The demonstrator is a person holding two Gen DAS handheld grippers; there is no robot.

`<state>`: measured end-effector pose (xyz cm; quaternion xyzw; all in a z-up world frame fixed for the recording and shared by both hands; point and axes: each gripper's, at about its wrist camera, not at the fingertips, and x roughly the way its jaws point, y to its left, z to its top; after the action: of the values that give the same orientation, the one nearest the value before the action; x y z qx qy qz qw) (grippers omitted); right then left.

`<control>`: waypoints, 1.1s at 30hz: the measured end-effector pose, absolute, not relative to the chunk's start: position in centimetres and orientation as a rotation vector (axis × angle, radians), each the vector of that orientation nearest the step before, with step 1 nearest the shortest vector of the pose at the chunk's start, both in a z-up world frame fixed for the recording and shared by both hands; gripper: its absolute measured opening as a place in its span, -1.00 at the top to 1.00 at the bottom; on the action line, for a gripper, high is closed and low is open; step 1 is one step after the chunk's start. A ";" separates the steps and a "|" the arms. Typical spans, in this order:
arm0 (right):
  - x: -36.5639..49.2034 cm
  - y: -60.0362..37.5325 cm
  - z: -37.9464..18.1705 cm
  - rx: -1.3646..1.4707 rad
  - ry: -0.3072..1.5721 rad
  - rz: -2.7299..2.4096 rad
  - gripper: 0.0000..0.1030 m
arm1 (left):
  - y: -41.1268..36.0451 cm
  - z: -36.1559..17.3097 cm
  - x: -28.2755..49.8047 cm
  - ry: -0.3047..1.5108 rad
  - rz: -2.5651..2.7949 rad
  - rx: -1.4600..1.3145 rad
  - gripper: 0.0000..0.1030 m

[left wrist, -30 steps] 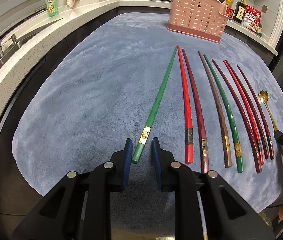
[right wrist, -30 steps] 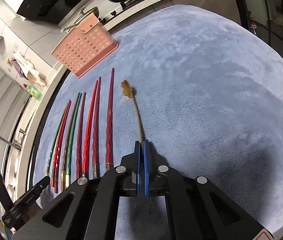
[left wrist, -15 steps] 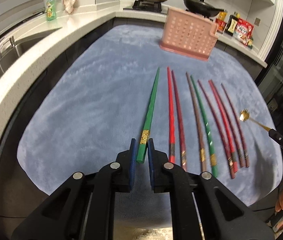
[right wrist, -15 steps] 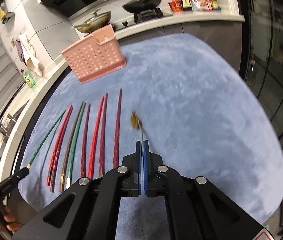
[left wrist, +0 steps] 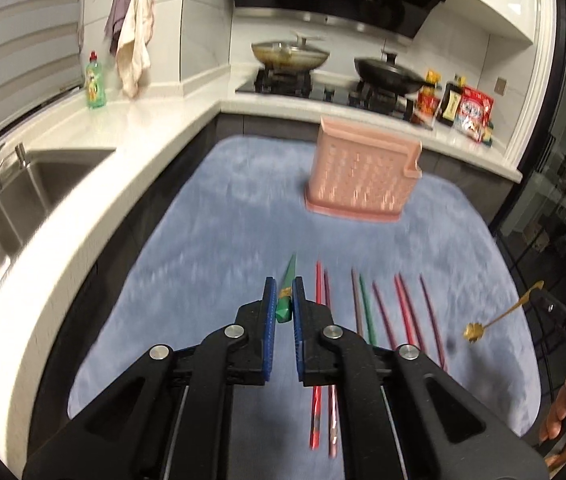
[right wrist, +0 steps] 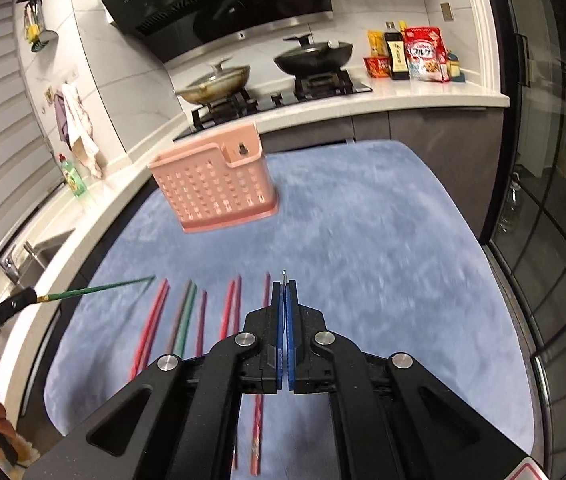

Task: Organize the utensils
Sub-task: 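Carry spoon and green chopstick over pink basket and open both tools to drop them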

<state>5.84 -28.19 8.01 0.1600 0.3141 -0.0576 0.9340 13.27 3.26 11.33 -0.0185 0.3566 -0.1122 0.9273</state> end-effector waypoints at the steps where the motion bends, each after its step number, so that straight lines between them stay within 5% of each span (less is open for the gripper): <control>1: 6.2 -28.3 8.3 0.329 0.637 -0.114 0.97 | 3.2 12.0 13.9 0.717 -0.230 -0.039 0.85; 33: 27.2 -31.7 16.8 0.346 0.512 -0.048 0.97 | -3.9 31.8 31.5 0.280 -0.265 -0.163 0.87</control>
<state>27.21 -31.74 16.77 0.1700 0.2519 -0.0237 0.9524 31.48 -3.95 31.78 -0.0810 0.1389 -0.1314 0.9782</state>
